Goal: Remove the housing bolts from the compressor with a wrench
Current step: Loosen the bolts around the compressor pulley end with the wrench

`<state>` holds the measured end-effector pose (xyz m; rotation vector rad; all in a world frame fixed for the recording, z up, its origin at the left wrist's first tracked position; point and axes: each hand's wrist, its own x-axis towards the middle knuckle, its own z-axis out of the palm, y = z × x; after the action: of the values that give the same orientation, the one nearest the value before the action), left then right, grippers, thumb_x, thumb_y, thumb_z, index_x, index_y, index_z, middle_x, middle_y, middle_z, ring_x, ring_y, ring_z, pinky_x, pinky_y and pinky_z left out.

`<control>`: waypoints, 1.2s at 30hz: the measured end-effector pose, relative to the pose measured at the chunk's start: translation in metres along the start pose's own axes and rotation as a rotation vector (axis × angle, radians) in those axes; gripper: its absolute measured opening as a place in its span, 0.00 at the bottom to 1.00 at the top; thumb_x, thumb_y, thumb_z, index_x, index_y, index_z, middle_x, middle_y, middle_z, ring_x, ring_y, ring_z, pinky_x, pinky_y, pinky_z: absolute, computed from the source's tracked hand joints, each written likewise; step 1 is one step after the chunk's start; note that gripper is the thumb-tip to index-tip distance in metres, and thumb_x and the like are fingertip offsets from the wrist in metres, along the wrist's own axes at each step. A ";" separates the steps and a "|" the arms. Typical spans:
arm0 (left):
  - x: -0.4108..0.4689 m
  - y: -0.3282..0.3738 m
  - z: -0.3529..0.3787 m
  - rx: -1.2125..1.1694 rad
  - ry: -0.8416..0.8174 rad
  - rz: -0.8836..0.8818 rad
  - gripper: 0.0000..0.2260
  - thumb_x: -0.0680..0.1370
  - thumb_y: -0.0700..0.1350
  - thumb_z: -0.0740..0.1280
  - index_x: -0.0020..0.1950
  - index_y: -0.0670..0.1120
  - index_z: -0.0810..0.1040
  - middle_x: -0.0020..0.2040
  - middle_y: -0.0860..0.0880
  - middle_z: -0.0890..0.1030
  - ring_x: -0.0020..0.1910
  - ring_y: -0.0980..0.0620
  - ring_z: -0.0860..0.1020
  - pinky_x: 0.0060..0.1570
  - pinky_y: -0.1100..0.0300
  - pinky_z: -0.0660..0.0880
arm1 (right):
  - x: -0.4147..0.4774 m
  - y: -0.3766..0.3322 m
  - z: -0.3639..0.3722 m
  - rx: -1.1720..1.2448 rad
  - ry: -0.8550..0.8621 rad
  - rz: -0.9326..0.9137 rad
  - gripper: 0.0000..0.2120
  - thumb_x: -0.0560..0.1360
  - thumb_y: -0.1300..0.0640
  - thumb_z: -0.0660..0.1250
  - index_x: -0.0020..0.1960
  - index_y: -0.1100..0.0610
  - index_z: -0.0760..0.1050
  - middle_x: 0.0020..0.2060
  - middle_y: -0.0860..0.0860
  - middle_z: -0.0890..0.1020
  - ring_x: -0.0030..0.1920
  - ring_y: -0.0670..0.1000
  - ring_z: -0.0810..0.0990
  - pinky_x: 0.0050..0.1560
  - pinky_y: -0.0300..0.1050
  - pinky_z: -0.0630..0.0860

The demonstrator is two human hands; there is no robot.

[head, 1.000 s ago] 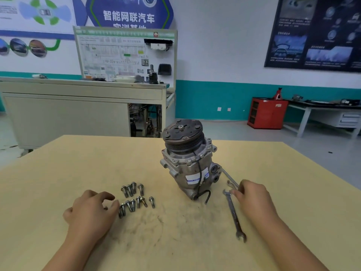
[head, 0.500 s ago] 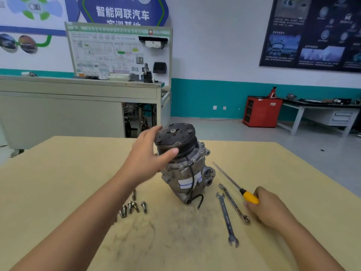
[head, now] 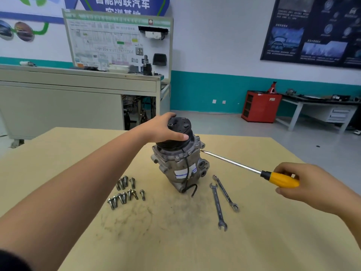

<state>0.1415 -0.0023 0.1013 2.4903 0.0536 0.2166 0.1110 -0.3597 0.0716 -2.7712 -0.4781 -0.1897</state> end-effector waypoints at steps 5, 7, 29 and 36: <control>0.000 0.005 0.003 -0.005 -0.005 -0.042 0.42 0.69 0.61 0.72 0.77 0.51 0.56 0.74 0.44 0.63 0.69 0.42 0.67 0.64 0.51 0.68 | 0.001 -0.002 -0.004 -0.186 0.064 -0.053 0.10 0.71 0.54 0.69 0.45 0.40 0.71 0.38 0.42 0.77 0.39 0.45 0.75 0.36 0.43 0.73; 0.000 0.007 0.004 0.006 -0.004 -0.066 0.43 0.69 0.62 0.72 0.77 0.52 0.56 0.74 0.43 0.62 0.69 0.41 0.66 0.66 0.48 0.67 | 0.000 -0.001 -0.006 -0.232 0.083 -0.080 0.10 0.72 0.53 0.68 0.46 0.39 0.70 0.39 0.39 0.76 0.41 0.44 0.75 0.36 0.40 0.72; 0.013 0.005 0.005 0.225 -0.016 -0.054 0.40 0.68 0.63 0.72 0.75 0.62 0.55 0.65 0.42 0.65 0.64 0.37 0.66 0.63 0.43 0.71 | 0.010 -0.012 0.011 -0.520 -0.049 -0.089 0.16 0.78 0.34 0.50 0.47 0.47 0.60 0.38 0.44 0.72 0.38 0.47 0.72 0.35 0.40 0.66; 0.015 0.005 0.004 0.192 0.015 -0.051 0.41 0.67 0.62 0.72 0.75 0.62 0.56 0.63 0.42 0.66 0.63 0.39 0.67 0.63 0.44 0.71 | 0.012 -0.006 0.014 0.307 -0.372 0.120 0.18 0.76 0.44 0.63 0.42 0.60 0.72 0.25 0.47 0.75 0.23 0.47 0.71 0.26 0.39 0.68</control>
<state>0.1564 -0.0070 0.1033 2.6744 0.1500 0.2174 0.1209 -0.3456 0.0621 -2.5201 -0.3872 0.4014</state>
